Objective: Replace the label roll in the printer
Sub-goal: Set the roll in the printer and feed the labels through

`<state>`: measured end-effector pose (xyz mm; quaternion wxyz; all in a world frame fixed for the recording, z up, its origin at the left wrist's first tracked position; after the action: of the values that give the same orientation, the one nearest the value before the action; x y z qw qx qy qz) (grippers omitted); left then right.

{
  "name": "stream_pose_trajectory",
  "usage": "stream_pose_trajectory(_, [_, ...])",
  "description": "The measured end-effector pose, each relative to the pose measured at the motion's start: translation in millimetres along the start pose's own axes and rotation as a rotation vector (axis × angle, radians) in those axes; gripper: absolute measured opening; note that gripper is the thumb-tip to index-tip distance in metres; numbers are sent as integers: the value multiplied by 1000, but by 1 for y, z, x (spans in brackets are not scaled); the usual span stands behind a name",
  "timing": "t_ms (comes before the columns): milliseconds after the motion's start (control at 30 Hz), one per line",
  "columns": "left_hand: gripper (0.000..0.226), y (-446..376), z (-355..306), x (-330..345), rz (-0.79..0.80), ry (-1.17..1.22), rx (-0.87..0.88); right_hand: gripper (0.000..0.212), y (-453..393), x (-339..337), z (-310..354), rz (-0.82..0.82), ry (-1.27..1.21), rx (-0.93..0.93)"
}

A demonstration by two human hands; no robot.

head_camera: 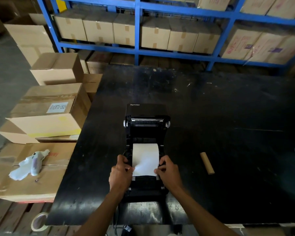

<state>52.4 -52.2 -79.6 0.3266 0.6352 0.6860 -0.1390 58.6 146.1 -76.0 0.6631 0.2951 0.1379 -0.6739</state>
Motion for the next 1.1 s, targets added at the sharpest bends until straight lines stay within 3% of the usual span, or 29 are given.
stream_pose_trajectory(233, [37,5,1,2,-31,-4,16,29,4,5,-3,-88,-28,-24])
stream_pose_trajectory(433, [18,12,-5,4,-157,-68,12,32,0,0,-4,-24,-86,-9])
stream_pose_trajectory(633, [24,19,-4,6,-232,-111,76,40,0,2,-6,-76,6,-100])
stream_pose_trajectory(733, [27,18,-4,4,-186,-95,49,44,0,4,-6,-102,29,-121])
stream_pose_trajectory(967, [28,8,-7,-3,-37,-98,5,29,-2,-2,-8,-6,100,-89])
stream_pose_trajectory(1100, [26,7,-8,-2,14,-122,13,37,-8,-6,-9,58,78,-59])
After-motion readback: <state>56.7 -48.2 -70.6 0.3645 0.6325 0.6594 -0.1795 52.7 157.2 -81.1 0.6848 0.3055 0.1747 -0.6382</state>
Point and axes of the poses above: each hand's wrist, its own y-axis away from the middle knuckle, its own x-axis out of the palm, z = x × y, the point moved 1 cm from there along -y, towards the middle knuckle, and after that the axes turned 5 degrees about z, right-handed, at the moved point
